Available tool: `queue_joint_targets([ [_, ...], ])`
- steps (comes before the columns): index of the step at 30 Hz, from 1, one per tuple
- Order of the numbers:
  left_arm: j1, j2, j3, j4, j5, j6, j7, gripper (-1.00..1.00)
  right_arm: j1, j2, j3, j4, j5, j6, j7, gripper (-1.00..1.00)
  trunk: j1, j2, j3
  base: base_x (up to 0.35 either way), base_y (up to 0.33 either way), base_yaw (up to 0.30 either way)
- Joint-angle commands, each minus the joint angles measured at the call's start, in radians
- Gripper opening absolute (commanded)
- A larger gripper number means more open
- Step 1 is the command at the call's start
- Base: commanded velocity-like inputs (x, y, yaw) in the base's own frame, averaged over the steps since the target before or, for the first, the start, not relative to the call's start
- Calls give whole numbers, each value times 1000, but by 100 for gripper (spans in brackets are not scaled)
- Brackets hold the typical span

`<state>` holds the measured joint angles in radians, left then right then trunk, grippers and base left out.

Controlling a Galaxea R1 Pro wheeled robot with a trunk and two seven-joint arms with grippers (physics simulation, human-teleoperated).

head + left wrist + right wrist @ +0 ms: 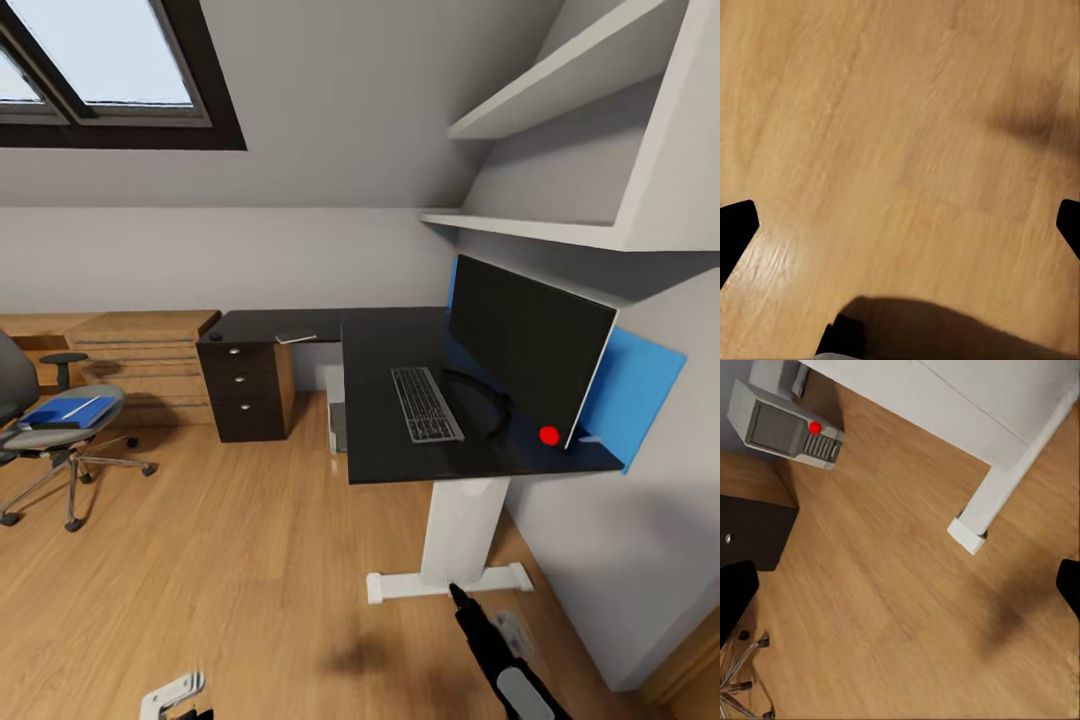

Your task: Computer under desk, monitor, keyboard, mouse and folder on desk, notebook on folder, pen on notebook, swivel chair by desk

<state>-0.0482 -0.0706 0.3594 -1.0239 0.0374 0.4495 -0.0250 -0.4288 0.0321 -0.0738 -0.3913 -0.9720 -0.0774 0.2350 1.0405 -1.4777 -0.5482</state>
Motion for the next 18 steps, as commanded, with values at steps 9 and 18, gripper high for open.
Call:
queue_joint_targets([
  [9, -1, -8, 2, 143, -81, -332, 5, 100, -1, 5, -3, 180, 72, -374, 7, 100, -35, 63, 27, 0, 0, 0],
  [18, 0, -14, 3, 219, -87, -495, 94, 100, -1, 7, -5, 284, 84, -538, 9, 100, -69, 126, 56, 0, 0, 0],
])
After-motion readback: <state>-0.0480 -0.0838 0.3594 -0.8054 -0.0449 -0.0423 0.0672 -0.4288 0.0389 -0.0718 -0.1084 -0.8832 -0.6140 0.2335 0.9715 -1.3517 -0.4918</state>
